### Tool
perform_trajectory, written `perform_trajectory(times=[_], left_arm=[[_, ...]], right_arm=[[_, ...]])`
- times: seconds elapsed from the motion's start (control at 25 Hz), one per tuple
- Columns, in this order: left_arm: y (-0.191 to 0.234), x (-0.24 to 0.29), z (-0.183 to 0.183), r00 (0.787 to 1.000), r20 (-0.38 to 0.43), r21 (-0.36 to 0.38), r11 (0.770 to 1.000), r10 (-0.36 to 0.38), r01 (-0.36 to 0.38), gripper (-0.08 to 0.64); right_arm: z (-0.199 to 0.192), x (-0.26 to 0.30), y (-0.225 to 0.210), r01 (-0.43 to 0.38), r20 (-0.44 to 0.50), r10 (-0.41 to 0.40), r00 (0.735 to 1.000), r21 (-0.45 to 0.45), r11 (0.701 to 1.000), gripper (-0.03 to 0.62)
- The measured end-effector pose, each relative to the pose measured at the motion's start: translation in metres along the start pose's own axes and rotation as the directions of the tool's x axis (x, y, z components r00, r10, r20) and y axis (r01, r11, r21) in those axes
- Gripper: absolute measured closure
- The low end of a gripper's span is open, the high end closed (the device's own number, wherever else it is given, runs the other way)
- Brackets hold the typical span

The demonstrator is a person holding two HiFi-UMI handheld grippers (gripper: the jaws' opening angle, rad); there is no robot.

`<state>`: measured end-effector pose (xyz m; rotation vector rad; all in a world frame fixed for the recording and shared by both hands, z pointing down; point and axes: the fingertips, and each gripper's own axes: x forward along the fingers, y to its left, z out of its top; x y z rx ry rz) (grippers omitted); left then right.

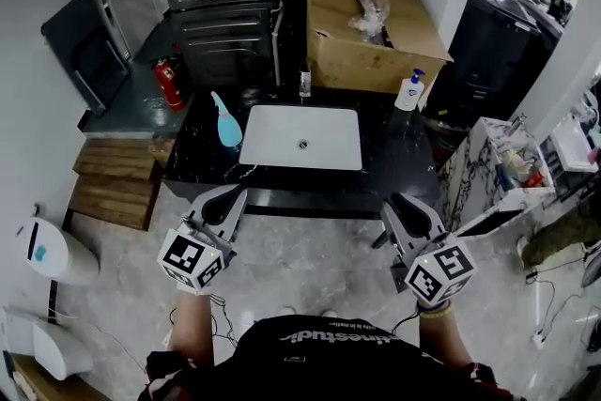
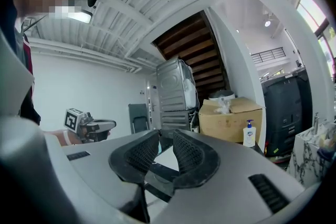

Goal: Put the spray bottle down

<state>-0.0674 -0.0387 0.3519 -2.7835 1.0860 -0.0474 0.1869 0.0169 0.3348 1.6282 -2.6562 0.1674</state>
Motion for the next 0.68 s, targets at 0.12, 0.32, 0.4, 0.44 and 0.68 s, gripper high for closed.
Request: perform_trajectory(times=[0.12, 0.32, 0.4, 0.44, 0.68], left_arm=[[0.000, -0.002, -0.005, 1.000, -0.015, 0.001, 1.000, -0.010, 0.010, 0.545], [0.000, -0.003, -0.007, 1.000, -0.010, -0.008, 1.000, -0.022, 0.021, 0.545], [0.000, -0.003, -0.008, 1.000, -0.007, -0.012, 1.000, -0.023, 0.023, 0.545], [0.000, -0.003, -0.008, 1.000, -0.005, -0.014, 1.000, -0.024, 0.024, 0.545], [0.000, 0.006, -0.007, 0.999, 0.009, -0.005, 0.999, -0.040, 0.040, 0.545]], right_arm=[[0.001, -0.001, 0.007, -0.001, -0.003, 0.001, 1.000, -0.007, 1.000, 0.491], [0.000, -0.003, 0.012, 0.005, -0.009, -0.005, 1.000, -0.014, 1.000, 0.491], [0.000, -0.004, 0.013, 0.007, -0.005, -0.007, 1.000, -0.010, 1.000, 0.491], [0.000, -0.005, 0.013, 0.007, -0.004, -0.007, 1.000, -0.007, 1.000, 0.491], [0.003, -0.007, 0.008, 0.029, 0.014, -0.029, 0.999, -0.012, 1.000, 0.491]])
